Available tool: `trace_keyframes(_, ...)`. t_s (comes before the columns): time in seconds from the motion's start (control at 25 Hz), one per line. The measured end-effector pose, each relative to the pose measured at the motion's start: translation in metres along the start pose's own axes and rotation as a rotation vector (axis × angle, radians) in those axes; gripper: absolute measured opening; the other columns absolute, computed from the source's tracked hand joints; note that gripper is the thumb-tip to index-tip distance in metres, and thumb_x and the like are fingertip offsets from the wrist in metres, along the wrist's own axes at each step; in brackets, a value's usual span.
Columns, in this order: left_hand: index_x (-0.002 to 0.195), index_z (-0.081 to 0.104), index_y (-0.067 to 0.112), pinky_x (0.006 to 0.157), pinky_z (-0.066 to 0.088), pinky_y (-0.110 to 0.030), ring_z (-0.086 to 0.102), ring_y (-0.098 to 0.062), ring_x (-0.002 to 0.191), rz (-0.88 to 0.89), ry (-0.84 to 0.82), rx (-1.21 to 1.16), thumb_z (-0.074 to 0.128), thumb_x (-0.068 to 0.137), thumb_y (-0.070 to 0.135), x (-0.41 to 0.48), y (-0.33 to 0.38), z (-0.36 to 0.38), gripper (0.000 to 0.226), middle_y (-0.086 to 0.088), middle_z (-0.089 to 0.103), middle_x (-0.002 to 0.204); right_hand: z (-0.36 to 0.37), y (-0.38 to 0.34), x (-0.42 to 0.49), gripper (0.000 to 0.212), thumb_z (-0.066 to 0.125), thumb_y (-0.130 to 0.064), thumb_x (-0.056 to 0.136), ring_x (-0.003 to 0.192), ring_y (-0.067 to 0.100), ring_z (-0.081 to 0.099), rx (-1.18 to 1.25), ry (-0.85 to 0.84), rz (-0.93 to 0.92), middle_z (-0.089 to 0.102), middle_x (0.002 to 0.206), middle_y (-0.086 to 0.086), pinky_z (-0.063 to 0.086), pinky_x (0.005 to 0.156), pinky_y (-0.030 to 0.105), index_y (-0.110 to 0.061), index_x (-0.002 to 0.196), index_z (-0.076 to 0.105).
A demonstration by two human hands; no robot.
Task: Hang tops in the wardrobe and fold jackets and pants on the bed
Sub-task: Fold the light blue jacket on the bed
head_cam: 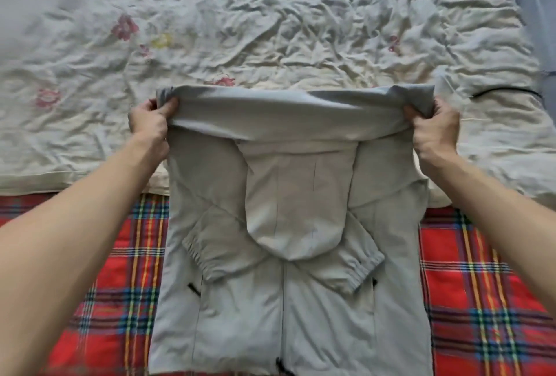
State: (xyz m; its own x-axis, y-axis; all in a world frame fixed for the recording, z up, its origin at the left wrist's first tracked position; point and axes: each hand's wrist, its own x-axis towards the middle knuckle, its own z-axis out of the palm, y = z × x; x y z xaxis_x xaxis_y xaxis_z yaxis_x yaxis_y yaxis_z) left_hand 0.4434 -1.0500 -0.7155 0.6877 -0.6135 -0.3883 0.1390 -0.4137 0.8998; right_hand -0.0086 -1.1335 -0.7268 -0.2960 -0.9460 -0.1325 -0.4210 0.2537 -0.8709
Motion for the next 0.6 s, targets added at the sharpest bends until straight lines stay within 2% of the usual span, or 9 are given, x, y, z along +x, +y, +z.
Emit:
trace_keyframes(0.04, 0.081, 0.065, 0.019, 0.067, 0.05, -0.02, 0.059, -0.001, 0.064, 0.059, -0.026, 0.011, 0.071, 0.088, 0.007, -0.014, 0.01, -0.006, 0.015, 0.012, 0.068, 0.07, -0.006, -0.001, -0.007, 0.023, 0.071, -0.016, 0.082, 0.085, 0.01, 0.059, 0.036, -0.034, 0.021, 0.069, 0.096, -0.001, 0.052, 0.078, 0.034, -0.01, 0.104, 0.07)
trace_keyframes(0.16, 0.082, 0.065, 0.019, 0.067, 0.045, -0.014, 0.057, 0.007, 0.062, 0.178, -0.119, 0.109, 0.07, 0.085, -0.002, -0.067, 0.018, -0.03, 0.021, 0.02, 0.068, 0.062, -0.034, 0.006, -0.051, 0.019, 0.07, -0.007, 0.086, 0.085, 0.01, 0.058, 0.003, -0.09, -0.034, 0.067, 0.097, 0.002, 0.048, 0.076, 0.029, -0.006, 0.105, 0.069)
trace_keyframes(0.24, 0.082, 0.065, 0.018, 0.067, 0.046, -0.012, 0.058, 0.007, 0.063, 0.201, -0.187, 0.167, 0.069, 0.083, -0.007, -0.111, 0.003, -0.069, 0.026, 0.02, 0.068, 0.064, -0.062, 0.017, -0.102, 0.019, 0.07, -0.001, 0.086, 0.077, 0.002, 0.056, 0.057, -0.107, -0.055, 0.064, 0.087, -0.007, 0.046, 0.074, 0.019, -0.016, 0.095, 0.065)
trace_keyframes(0.28, 0.082, 0.064, 0.017, 0.063, 0.045, -0.011, 0.057, 0.006, 0.062, 0.195, -0.225, 0.178, 0.068, 0.082, -0.01, -0.133, -0.007, -0.091, 0.027, 0.019, 0.068, 0.064, -0.078, 0.025, -0.131, 0.031, 0.07, 0.003, 0.085, 0.074, -0.004, 0.054, 0.072, -0.11, -0.046, 0.059, 0.084, -0.015, 0.046, 0.075, 0.015, -0.026, 0.09, 0.063)
trace_keyframes(0.36, 0.08, 0.063, 0.009, 0.053, 0.043, -0.011, 0.055, 0.002, 0.055, 0.146, -0.287, 0.224, 0.066, 0.08, -0.014, -0.176, -0.034, -0.137, 0.023, 0.014, 0.066, 0.062, -0.11, 0.049, -0.191, 0.051, 0.071, 0.007, 0.081, 0.085, -0.006, 0.055, 0.003, -0.104, -0.018, 0.053, 0.093, -0.018, 0.045, 0.086, 0.017, -0.043, 0.088, 0.066)
trace_keyframes(0.44, 0.082, 0.061, -0.003, 0.054, 0.05, -0.015, 0.063, -0.005, 0.058, 0.034, -0.344, 0.267, 0.066, 0.08, -0.015, -0.214, -0.07, -0.178, 0.012, 0.007, 0.069, 0.066, -0.133, 0.074, -0.25, 0.067, 0.062, 0.013, 0.077, 0.093, -0.007, 0.053, -0.092, -0.134, 0.075, 0.052, 0.101, -0.008, 0.041, 0.088, 0.014, -0.053, 0.084, 0.067)
trace_keyframes(0.52, 0.081, 0.06, -0.01, 0.065, 0.056, -0.018, 0.067, -0.007, 0.069, -0.079, -0.386, 0.323, 0.064, 0.077, -0.022, -0.249, -0.115, -0.21, 0.014, 0.004, 0.071, 0.071, -0.147, 0.106, -0.305, 0.058, 0.05, 0.008, 0.072, 0.094, -0.008, 0.053, -0.179, -0.219, 0.17, 0.055, 0.105, 0.004, 0.039, 0.083, 0.005, -0.047, 0.079, 0.067)
trace_keyframes(0.56, 0.08, 0.06, -0.01, 0.07, 0.055, -0.018, 0.067, -0.007, 0.075, -0.117, -0.395, 0.363, 0.062, 0.074, -0.026, -0.263, -0.138, -0.22, 0.017, 0.004, 0.072, 0.075, -0.149, 0.121, -0.327, 0.056, 0.049, 0.008, 0.073, 0.098, -0.002, 0.056, -0.227, -0.251, 0.223, 0.058, 0.106, 0.008, 0.04, 0.082, 0.004, -0.044, 0.078, 0.068)
trace_keyframes(0.6, 0.085, 0.061, -0.01, 0.074, 0.053, -0.018, 0.067, -0.01, 0.084, -0.166, -0.376, 0.41, 0.059, 0.073, -0.029, -0.274, -0.162, -0.227, 0.022, 0.003, 0.072, 0.081, -0.15, 0.138, -0.343, 0.057, 0.048, 0.014, 0.077, 0.102, 0.011, 0.061, -0.274, -0.279, 0.283, 0.062, 0.108, 0.011, 0.043, 0.081, 0.004, -0.039, 0.078, 0.068)
